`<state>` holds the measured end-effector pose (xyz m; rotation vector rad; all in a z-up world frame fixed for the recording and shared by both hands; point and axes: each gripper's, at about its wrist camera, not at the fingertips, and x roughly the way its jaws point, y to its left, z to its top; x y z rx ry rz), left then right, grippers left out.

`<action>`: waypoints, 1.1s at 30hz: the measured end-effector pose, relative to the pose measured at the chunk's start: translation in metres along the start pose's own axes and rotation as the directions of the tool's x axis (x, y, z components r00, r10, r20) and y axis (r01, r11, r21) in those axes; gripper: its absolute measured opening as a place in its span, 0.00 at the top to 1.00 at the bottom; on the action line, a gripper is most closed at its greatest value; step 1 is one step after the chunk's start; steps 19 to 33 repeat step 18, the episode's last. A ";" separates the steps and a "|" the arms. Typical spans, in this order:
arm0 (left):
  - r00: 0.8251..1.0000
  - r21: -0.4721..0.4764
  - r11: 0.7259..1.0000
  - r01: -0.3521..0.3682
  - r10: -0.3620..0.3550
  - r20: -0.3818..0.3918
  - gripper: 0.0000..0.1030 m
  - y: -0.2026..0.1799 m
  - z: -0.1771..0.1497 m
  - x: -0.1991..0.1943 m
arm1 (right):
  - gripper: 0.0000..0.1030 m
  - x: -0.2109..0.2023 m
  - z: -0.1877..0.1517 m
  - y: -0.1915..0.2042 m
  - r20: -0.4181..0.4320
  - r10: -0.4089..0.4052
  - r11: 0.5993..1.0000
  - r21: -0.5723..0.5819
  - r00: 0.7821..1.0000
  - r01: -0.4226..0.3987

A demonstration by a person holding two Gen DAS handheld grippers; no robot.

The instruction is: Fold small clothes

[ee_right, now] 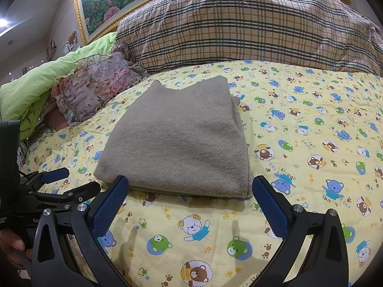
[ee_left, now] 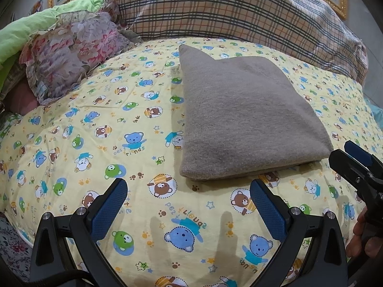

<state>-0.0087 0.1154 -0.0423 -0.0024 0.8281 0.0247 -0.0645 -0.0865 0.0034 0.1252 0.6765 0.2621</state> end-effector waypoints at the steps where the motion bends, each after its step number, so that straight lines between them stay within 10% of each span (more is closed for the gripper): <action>1: 1.000 -0.001 1.000 0.001 -0.001 -0.002 0.01 0.000 0.001 0.000 | 0.00 0.000 0.000 0.000 0.001 -0.001 1.000 0.001 1.000 0.001; 33: 1.000 0.004 1.000 0.010 -0.010 -0.005 0.01 0.003 0.025 0.003 | 0.00 0.008 0.023 -0.015 -0.045 0.022 0.999 0.042 0.999 -0.020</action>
